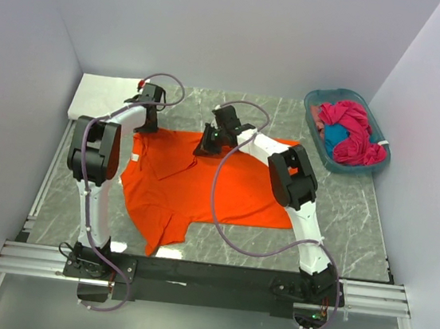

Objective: Fold and stack the t-shirts
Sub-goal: Fold the tshirt

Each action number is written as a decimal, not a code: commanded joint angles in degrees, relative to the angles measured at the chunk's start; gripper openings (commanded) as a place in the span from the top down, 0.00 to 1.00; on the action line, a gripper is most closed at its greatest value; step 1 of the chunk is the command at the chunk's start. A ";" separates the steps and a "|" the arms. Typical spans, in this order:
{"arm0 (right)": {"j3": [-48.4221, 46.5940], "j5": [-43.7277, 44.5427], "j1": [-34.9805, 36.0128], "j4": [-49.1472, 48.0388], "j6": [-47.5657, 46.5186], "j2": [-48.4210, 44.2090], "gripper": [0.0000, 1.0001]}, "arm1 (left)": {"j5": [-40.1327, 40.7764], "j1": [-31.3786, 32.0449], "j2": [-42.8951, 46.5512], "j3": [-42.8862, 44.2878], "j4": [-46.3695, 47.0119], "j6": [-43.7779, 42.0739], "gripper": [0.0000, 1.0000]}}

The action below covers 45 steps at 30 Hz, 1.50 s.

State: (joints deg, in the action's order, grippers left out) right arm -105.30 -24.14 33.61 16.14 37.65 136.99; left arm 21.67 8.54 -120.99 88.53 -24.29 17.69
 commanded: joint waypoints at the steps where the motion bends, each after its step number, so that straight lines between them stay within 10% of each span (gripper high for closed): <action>1: -1.23 2.34 0.23 0.73 -0.38 0.74 1.00 | -1.02 -0.54 2.69 2.17 0.92 -0.20 0.59; 25: 4.75 3.75 -1.52 -0.58 -1.17 -2.52 1.00 | -9.88 -7.30 3.74 4.45 -0.58 0.06 0.63; 34: 5.54 3.05 -2.40 -0.58 -1.17 -2.96 1.00 | -17.54 -10.11 1.55 7.79 -1.20 -0.20 0.99; 38: 5.63 2.70 -2.40 -0.67 -1.09 -3.04 1.00 | -21.23 -11.34 1.63 6.66 0.82 1.37 1.00; 45: 5.98 2.34 -2.49 -0.58 -1.35 -3.48 1.00 | -46.12 -16.18 5.59 -5.20 15.13 10.50 1.00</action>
State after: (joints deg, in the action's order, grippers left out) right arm -100.82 -24.49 32.14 11.99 37.85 135.24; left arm -9.82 -4.60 -119.17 87.50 -18.35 22.41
